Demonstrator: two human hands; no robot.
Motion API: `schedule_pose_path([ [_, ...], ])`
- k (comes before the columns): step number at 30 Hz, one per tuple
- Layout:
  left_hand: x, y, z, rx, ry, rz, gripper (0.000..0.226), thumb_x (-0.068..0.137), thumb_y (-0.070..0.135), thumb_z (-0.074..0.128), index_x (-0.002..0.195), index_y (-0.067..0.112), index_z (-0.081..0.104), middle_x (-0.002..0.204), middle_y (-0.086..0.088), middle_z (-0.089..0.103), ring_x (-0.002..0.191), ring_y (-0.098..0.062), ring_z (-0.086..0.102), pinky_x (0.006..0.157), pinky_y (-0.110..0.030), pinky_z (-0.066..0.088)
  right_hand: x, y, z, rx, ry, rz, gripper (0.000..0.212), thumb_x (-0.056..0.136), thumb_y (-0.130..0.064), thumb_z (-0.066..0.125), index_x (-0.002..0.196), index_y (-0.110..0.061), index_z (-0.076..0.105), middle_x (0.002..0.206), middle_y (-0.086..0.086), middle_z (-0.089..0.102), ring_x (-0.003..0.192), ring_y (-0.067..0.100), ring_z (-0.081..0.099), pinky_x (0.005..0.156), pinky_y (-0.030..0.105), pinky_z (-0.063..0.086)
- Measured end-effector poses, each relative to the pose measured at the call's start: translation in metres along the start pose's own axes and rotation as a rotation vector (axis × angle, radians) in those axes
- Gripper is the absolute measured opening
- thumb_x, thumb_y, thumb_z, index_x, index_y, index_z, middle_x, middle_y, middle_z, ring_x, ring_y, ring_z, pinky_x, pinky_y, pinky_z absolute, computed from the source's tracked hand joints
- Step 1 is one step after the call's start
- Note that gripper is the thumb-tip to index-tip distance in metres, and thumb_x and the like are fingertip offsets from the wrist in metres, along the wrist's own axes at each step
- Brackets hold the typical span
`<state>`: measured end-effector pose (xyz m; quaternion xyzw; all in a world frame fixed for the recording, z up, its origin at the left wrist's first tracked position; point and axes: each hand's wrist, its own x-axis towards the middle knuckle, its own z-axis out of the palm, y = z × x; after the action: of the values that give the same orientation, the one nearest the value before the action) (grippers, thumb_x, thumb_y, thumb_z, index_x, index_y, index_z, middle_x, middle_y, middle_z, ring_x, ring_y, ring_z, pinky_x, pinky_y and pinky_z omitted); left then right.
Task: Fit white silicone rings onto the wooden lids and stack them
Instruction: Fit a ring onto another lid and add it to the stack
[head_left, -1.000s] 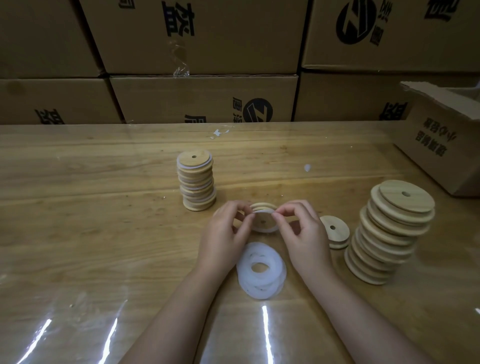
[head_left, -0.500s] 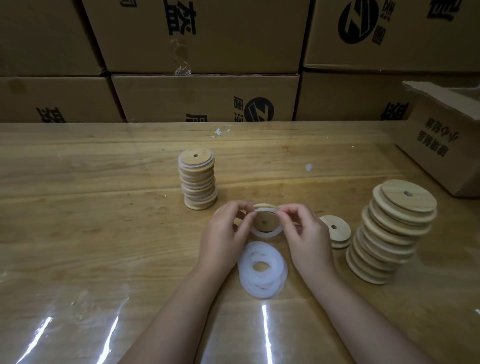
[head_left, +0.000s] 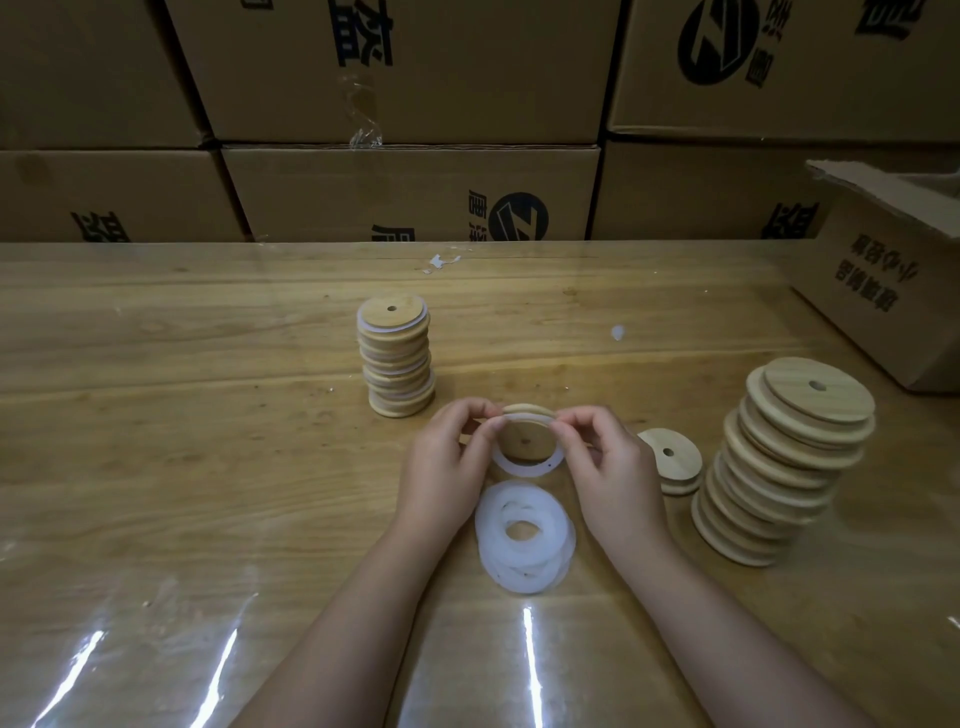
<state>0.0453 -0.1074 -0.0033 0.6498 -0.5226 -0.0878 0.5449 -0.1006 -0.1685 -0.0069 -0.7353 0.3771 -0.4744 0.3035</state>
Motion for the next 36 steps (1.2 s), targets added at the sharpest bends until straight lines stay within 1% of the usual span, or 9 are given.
schedule_pose_path([
  [4, 0.0001, -0.0001, 0.0000, 0.000, 0.006, -0.012, 0.009, 0.089, 0.016, 0.060, 0.088, 0.025, 0.061, 0.091, 0.013, 0.066, 0.079, -0.002, 0.058, 0.069, -0.030, 0.051, -0.0001, 0.0004, 0.0001, -0.004, -0.011, 0.010, 0.003, 0.089, -0.018, 0.061, 0.090, -0.016, 0.063, 0.087, -0.006, 0.066, 0.075, 0.003, 0.062, 0.064, 0.016, 0.048],
  [7, -0.0002, 0.0002, 0.0000, 0.010, 0.005, -0.012, 0.010, 0.090, 0.015, 0.060, 0.089, 0.025, 0.060, 0.090, 0.013, 0.066, 0.081, -0.003, 0.059, 0.071, -0.035, 0.053, 0.0000, 0.0009, -0.0001, -0.016, -0.016, 0.010, 0.003, 0.089, -0.018, 0.061, 0.090, -0.018, 0.063, 0.086, -0.007, 0.065, 0.075, 0.002, 0.061, 0.063, 0.014, 0.047],
  [11, -0.0002, 0.0008, -0.0002, -0.002, -0.001, -0.035, 0.009, 0.090, 0.017, 0.059, 0.089, 0.025, 0.061, 0.090, 0.011, 0.065, 0.081, -0.004, 0.060, 0.071, -0.033, 0.052, 0.0003, 0.0013, -0.0003, -0.007, -0.028, 0.024, 0.003, 0.089, -0.019, 0.060, 0.091, -0.017, 0.063, 0.087, -0.007, 0.066, 0.076, 0.003, 0.062, 0.065, 0.015, 0.048],
  [15, -0.0003, 0.0013, -0.0003, 0.003, -0.004, -0.029, 0.008, 0.089, 0.016, 0.060, 0.089, 0.024, 0.062, 0.089, 0.012, 0.065, 0.081, 0.002, 0.057, 0.072, -0.015, 0.045, 0.0012, 0.0012, 0.0001, 0.020, -0.030, 0.050, 0.002, 0.089, -0.019, 0.061, 0.089, -0.019, 0.062, 0.087, -0.006, 0.066, 0.076, 0.004, 0.063, 0.066, 0.017, 0.048],
  [17, -0.0004, 0.0016, -0.0004, 0.000, 0.000, -0.031, 0.009, 0.089, 0.016, 0.061, 0.089, 0.025, 0.062, 0.087, 0.012, 0.064, 0.079, 0.003, 0.056, 0.070, -0.012, 0.043, 0.0017, 0.0011, -0.0001, 0.035, -0.035, 0.064, 0.003, 0.089, -0.018, 0.061, 0.088, -0.021, 0.061, 0.086, -0.006, 0.067, 0.077, 0.005, 0.063, 0.066, 0.016, 0.048],
  [23, 0.0009, 0.0006, -0.0002, -0.041, 0.013, -0.107, 0.014, 0.089, 0.018, 0.060, 0.084, 0.031, 0.059, 0.081, 0.013, 0.062, 0.074, 0.000, 0.057, 0.067, -0.030, 0.051, 0.0033, 0.0015, -0.0005, 0.073, -0.056, 0.121, 0.003, 0.089, -0.020, 0.061, 0.087, -0.021, 0.062, 0.082, -0.007, 0.067, 0.076, 0.006, 0.063, 0.066, 0.018, 0.049],
  [26, 0.0020, 0.0001, -0.0004, -0.053, 0.023, -0.137, 0.016, 0.090, 0.018, 0.058, 0.082, 0.031, 0.057, 0.078, 0.012, 0.061, 0.068, -0.007, 0.058, 0.065, -0.031, 0.050, 0.0044, 0.0031, 0.0003, 0.064, -0.076, 0.153, 0.003, 0.089, -0.020, 0.062, 0.088, -0.018, 0.063, 0.082, -0.006, 0.067, 0.077, 0.006, 0.064, 0.067, 0.017, 0.049],
  [33, 0.0031, -0.0003, 0.0000, -0.044, 0.024, -0.124, 0.009, 0.092, 0.015, 0.056, 0.088, 0.022, 0.056, 0.079, 0.014, 0.059, 0.066, -0.006, 0.055, 0.064, -0.035, 0.050, 0.0040, 0.0028, 0.0000, 0.100, -0.114, 0.168, 0.009, 0.088, -0.017, 0.062, 0.084, -0.024, 0.060, 0.084, -0.008, 0.067, 0.079, 0.003, 0.065, 0.069, 0.016, 0.050],
  [36, 0.0030, -0.0010, 0.0000, -0.049, 0.024, -0.128, 0.010, 0.092, 0.015, 0.055, 0.087, 0.023, 0.055, 0.078, 0.014, 0.059, 0.064, -0.006, 0.054, 0.064, -0.035, 0.049, 0.0037, 0.0021, 0.0007, 0.099, -0.130, 0.172, 0.014, 0.087, -0.015, 0.062, 0.084, -0.027, 0.058, 0.087, -0.006, 0.067, 0.080, 0.006, 0.065, 0.071, 0.021, 0.052],
])
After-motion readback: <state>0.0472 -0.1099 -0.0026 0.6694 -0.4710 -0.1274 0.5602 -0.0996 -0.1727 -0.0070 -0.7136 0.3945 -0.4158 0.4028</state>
